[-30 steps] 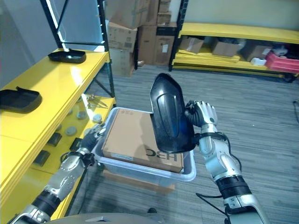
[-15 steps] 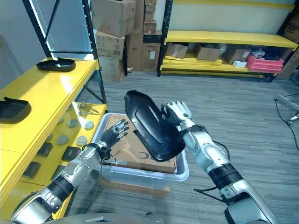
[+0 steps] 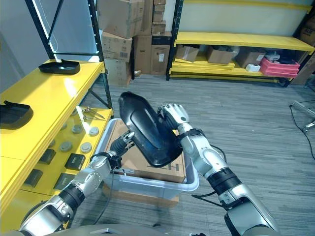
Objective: Move parts from the plastic box to the shelf.
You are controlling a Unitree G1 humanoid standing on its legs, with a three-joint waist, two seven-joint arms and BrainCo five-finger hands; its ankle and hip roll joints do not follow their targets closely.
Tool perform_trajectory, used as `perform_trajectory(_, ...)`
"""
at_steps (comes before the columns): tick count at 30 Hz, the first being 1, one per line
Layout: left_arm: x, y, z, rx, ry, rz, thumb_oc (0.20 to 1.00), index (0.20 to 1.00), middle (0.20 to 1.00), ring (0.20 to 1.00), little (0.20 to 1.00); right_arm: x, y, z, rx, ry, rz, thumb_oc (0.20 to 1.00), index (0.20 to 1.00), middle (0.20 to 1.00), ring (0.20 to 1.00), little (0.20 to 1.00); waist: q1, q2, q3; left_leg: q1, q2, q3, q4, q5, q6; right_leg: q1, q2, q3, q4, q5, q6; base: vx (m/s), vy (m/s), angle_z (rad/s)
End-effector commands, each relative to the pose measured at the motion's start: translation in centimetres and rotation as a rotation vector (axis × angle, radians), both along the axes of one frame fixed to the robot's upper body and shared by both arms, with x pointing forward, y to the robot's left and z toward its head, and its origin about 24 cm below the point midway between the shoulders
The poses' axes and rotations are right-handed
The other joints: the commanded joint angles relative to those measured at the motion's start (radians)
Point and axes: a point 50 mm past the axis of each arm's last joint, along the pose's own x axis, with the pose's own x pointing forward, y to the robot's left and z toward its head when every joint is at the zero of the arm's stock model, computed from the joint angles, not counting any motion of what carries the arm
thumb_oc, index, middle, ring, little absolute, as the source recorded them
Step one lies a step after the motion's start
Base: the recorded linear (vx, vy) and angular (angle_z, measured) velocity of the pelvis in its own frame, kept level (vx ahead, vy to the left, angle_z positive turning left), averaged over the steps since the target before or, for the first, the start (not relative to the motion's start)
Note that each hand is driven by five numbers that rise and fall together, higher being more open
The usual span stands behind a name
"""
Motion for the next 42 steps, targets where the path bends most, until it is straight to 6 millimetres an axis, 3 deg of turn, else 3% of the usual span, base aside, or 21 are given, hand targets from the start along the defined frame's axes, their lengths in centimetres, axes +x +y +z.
perform_trajectory(1,2.6,-2.5,4.0,-0.055,-0.154,-0.063,1.0,1.0,1.0,1.0,1.0,1.3,3.5,5.0,0.015,-0.17,0.15,0.2,0.2,0.2,0.2,0.2,0.018,-0.028,-0.024,0.011,0.022,0.009,0.008,-0.05,0.001,0.007,-0.026,-0.002,0.038,-0.073,0.031,0.0,0.0,0.0)
perform_trajectory(8,3.2,-2.4,4.5,-0.041,-0.177,-0.037,1.0,1.0,1.0,1.0,1.0,-0.7,7.3,5.7,0.138,-0.143,0.353,0.2,0.2,0.2,0.2,0.2,0.016,-0.029,-0.021,0.005,0.019,0.007,0.008,-0.046,0.0,0.005,-0.027,-0.005,0.038,-0.071,0.03,0.0,0.0,0.0)
perform_trajectory(9,3.3,-2.3,4.6,-0.043,-0.175,-0.027,0.36,0.36,0.36,0.36,0.36,-1.2,7.8,5.9,0.163,-0.139,0.388,0.2,0.2,0.2,0.2,0.2,0.015,-0.028,-0.02,0.004,0.019,0.007,0.009,-0.045,0.0,0.003,-0.027,-0.006,0.039,-0.071,0.031,0.0,0.0,0.0)
perform_trajectory(10,3.3,-2.2,4.6,-0.051,-0.173,-0.02,0.2,0.2,0.2,0.2,0.2,-1.7,8.4,6.1,0.185,-0.139,0.422,0.2,0.2,0.2,0.2,0.2,0.015,-0.028,-0.018,0.003,0.02,0.008,0.009,-0.045,0.0,0.001,-0.028,-0.006,0.039,-0.071,0.031,0.0,0.0,0.0)
perform_trajectory(16,3.6,-0.6,4.4,-0.039,-0.188,0.091,0.2,0.2,0.2,0.2,0.2,-2.9,9.0,5.8,0.266,-0.107,0.475,0.2,0.2,0.2,0.2,0.2,0.019,-0.031,-0.011,0.0,0.015,0.008,0.01,-0.044,0.003,0.002,-0.031,-0.005,0.037,-0.07,0.031,0.0,0.003,-0.01)
perform_trajectory(25,4.2,1.6,5.2,-0.053,-0.219,0.251,0.2,0.2,0.2,0.2,0.2,-3.4,6.4,4.2,0.301,-0.072,0.375,0.219,0.219,0.219,0.219,0.219,0.014,-0.035,-0.003,-0.001,0.009,0.008,0.012,-0.046,0.006,0.0,-0.035,-0.006,0.038,-0.068,0.034,0.0,0.0,0.0)
perform_trajectory(26,4.4,1.9,5.3,-0.041,-0.23,0.268,0.2,0.2,0.2,0.2,0.2,-3.5,6.0,4.3,0.32,-0.064,0.378,0.68,0.68,0.68,0.68,0.68,0.014,-0.036,-0.003,-0.002,0.009,0.008,0.012,-0.046,0.005,-0.001,-0.035,-0.006,0.038,-0.068,0.035,0.0,0.0,0.0)
perform_trajectory(27,4.5,2.1,5.5,-0.034,-0.236,0.278,0.2,0.2,0.2,0.2,0.2,-3.6,5.8,4.4,0.325,-0.062,0.385,1.0,1.0,1.0,1.0,1.0,0.014,-0.037,-0.003,-0.002,0.009,0.007,0.012,-0.045,0.005,0.0,-0.035,-0.006,0.037,-0.067,0.035,0.0,0.0,0.0)
perform_trajectory(31,4.9,3.7,5.6,0.055,-0.283,0.302,0.2,0.2,0.2,0.2,0.2,-3.8,3.6,4.9,0.407,-0.034,0.359,1.0,1.0,1.0,1.0,1.0,0.012,-0.038,-0.005,-0.001,0.012,0.011,0.012,-0.045,0.003,0.0,-0.035,-0.007,0.034,-0.066,0.036,0.0,0.0,0.0)
perform_trajectory(32,5.1,5.1,5.8,0.119,-0.325,0.329,0.2,0.2,0.2,0.2,0.2,-3.8,1.3,5.0,0.476,-0.057,0.273,1.0,1.0,1.0,1.0,1.0,0.008,-0.036,-0.006,0.0,0.013,0.014,0.011,-0.044,0.003,-0.001,-0.034,-0.006,0.032,-0.064,0.037,0.02,-0.004,0.06)
perform_trajectory(34,5.0,5.1,5.8,0.119,-0.325,0.327,0.2,0.2,0.2,0.2,0.2,-3.9,1.2,5.0,0.477,-0.056,0.271,1.0,1.0,1.0,1.0,1.0,0.01,-0.037,-0.006,0.0,0.013,0.014,0.012,-0.045,0.003,-0.001,-0.034,-0.005,0.032,-0.064,0.037,0.01,-0.001,0.03)
perform_trajectory(35,5.0,6.9,5.9,0.182,-0.356,0.376,0.2,0.2,0.2,0.2,0.2,-4.1,-1.7,4.5,0.568,-0.087,0.135,1.0,1.0,1.0,1.0,1.0,0.004,-0.035,-0.007,0.001,0.014,0.015,0.011,-0.046,0.002,-0.002,-0.033,-0.003,0.032,-0.065,0.037,0.01,-0.01,-0.06)
perform_trajectory(39,4.7,10.3,6.6,0.328,-0.448,0.447,0.2,0.2,0.2,0.2,0.2,-5.5,-7.0,2.9,0.661,-0.136,-0.131,1.0,1.0,1.0,1.0,1.0,-0.011,-0.029,-0.003,0.003,0.015,0.022,0.01,-0.049,0.001,-0.006,-0.029,0.002,0.035,-0.068,0.037,0.01,-0.005,-0.02)
perform_trajectory(40,4.7,10.3,6.5,0.329,-0.448,0.446,0.2,0.2,0.2,0.2,0.2,-5.6,-7.1,2.8,0.661,-0.136,-0.132,1.0,1.0,1.0,1.0,1.0,-0.01,-0.029,-0.003,0.004,0.015,0.022,0.01,-0.049,0.001,-0.006,-0.029,0.003,0.035,-0.068,0.037,0.02,-0.009,-0.1)
perform_trajectory(42,4.5,11.8,7.3,0.459,-0.522,0.462,0.2,0.2,0.2,0.2,0.2,-6.4,-9.6,1.8,0.638,-0.148,-0.264,1.0,1.0,1.0,1.0,1.0,-0.016,-0.025,-0.003,0.006,0.017,0.026,0.008,-0.051,0.001,-0.007,-0.028,0.007,0.034,-0.069,0.038,0.02,-0.006,-0.09)
